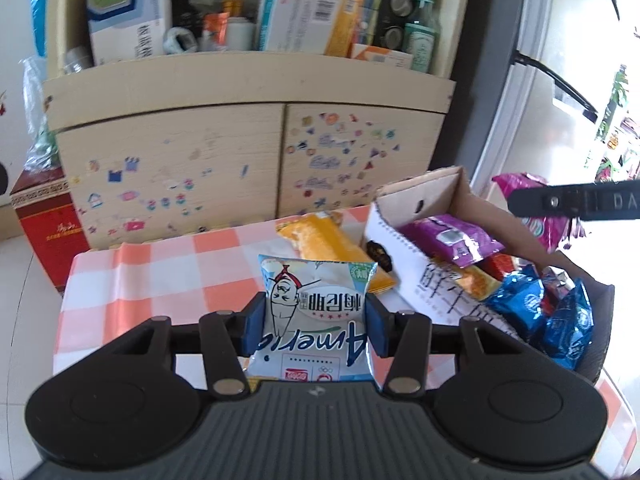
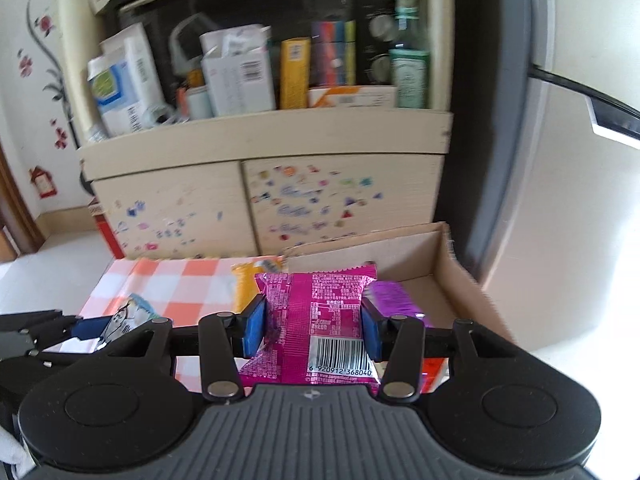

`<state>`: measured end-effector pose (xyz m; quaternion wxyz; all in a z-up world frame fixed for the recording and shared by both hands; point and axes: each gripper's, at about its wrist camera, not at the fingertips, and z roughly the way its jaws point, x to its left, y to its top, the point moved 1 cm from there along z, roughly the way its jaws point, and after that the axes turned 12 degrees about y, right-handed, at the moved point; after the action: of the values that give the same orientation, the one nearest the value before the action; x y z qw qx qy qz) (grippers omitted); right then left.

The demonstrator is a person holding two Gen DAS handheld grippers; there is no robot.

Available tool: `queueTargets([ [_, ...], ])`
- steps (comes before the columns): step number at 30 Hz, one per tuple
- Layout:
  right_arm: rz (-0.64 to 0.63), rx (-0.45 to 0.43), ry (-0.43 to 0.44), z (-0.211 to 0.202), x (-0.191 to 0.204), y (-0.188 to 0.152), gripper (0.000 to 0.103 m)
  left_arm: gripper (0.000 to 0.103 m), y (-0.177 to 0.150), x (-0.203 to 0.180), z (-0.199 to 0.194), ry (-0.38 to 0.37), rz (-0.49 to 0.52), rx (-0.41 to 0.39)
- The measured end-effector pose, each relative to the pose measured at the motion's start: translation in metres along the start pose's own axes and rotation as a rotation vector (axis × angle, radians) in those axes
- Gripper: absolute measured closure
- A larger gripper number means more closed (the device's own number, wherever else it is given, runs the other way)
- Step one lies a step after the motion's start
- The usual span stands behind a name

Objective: Organize snacks
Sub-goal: 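Carry white packet with left tool and pink packet with right tool over box, then lower both packets into the box and open both tools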

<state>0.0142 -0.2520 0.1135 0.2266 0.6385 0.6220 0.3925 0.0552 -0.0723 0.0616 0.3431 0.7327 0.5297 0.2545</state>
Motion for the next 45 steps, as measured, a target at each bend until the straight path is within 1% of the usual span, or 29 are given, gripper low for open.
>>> queueTargets([
  [7,0.07,-0.04,-0.052,-0.02,-0.026,0.002,0.049,0.054,0.01,-0.023,-0.001,-0.044,0.0,-0.012],
  [14,0.132,-0.074,-0.078,-0.032,-0.044,0.004,0.049,0.053,0.023,-0.052,0.004,-0.082,0.014,-0.018],
  [24,0.252,-0.111,-0.106,-0.039,-0.065,0.006,0.049,0.053,0.045,-0.105,0.029,-0.121,0.038,-0.005],
  [33,0.365,-0.125,-0.134,-0.038,-0.084,0.004,0.049,0.053,0.055,-0.145,0.048,-0.152,0.084,0.017],
  [35,0.393,-0.131,-0.142,-0.038,-0.089,0.004,0.048,0.049,0.056,-0.149,0.052,-0.167,0.082,0.022],
  [37,0.405,-0.145,-0.14,-0.04,-0.091,0.003,0.042,0.035,0.057,-0.151,0.053,-0.169,0.086,0.021],
  [40,0.398,-0.154,-0.151,-0.043,-0.089,0.004,0.034,0.025,0.058,-0.145,0.047,-0.166,0.087,0.001],
  [45,0.374,-0.144,-0.127,-0.04,-0.083,0.005,0.032,0.025,0.058,-0.115,0.042,-0.15,0.047,0.022],
])
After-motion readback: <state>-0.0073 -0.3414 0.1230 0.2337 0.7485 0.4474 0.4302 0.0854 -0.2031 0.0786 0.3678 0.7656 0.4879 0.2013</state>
